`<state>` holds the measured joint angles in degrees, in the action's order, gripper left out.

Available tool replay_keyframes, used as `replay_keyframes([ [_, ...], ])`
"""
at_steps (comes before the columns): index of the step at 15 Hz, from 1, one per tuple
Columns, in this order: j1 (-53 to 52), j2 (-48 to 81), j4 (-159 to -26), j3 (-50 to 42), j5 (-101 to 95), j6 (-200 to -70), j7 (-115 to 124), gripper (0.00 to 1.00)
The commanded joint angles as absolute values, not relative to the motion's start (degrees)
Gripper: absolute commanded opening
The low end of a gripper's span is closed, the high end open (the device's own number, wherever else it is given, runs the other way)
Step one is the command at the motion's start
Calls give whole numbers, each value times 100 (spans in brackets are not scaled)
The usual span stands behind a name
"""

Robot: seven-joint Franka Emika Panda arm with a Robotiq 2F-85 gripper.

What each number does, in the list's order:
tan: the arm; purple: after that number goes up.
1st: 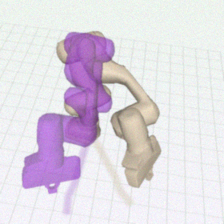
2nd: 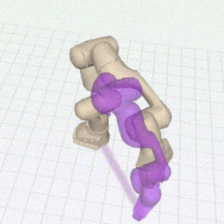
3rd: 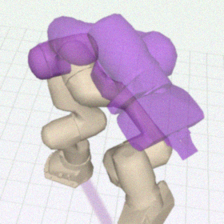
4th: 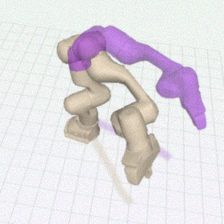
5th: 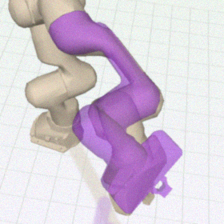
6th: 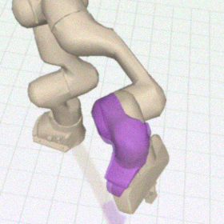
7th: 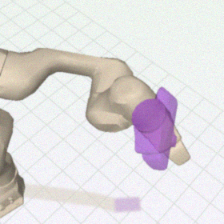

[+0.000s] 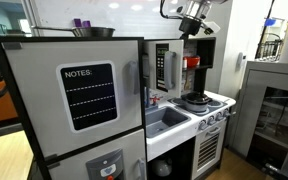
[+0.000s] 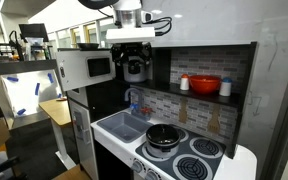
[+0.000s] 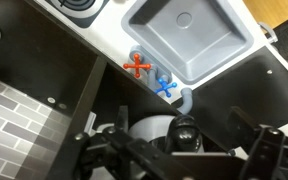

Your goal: Take the pot and put it in the cabinet then close the door

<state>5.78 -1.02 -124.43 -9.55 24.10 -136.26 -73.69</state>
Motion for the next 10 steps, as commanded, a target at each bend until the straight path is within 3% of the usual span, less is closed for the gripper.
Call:
replay_keyframes([
  [1, 724, -699, -13007, -1001, 2181, -13597, -7207, 100],
  [10, 1096, -2400, -14570, -1442, 957, -12897, -5703, 100],
])
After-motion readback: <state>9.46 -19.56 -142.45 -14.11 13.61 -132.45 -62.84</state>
